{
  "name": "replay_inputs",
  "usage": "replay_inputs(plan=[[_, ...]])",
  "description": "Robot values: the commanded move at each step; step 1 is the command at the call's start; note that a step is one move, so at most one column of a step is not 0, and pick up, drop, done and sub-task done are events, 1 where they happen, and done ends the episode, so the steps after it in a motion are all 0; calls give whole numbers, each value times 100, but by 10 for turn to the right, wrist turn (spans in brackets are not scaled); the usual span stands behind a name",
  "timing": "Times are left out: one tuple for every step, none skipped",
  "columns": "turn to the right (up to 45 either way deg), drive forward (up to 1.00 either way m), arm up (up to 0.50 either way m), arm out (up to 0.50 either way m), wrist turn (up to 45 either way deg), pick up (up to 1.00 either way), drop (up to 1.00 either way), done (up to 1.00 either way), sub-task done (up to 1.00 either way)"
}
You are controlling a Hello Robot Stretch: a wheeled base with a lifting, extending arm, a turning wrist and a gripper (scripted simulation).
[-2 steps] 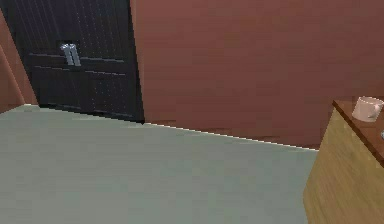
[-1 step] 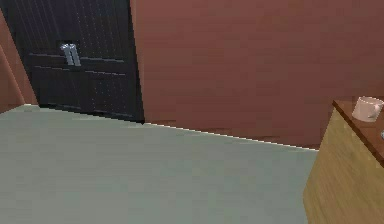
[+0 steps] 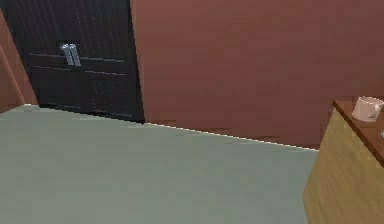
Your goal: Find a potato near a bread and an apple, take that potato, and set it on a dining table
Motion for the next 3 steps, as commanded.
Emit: replay_inputs(plan=[[0, 0, 10, 0, 0, 0, 0, 0, 0], [0, 0, 2, 0, 0, 0, 0, 0, 0], [0, 0, 0, 0, -450, 0, 0, 0, 0]])
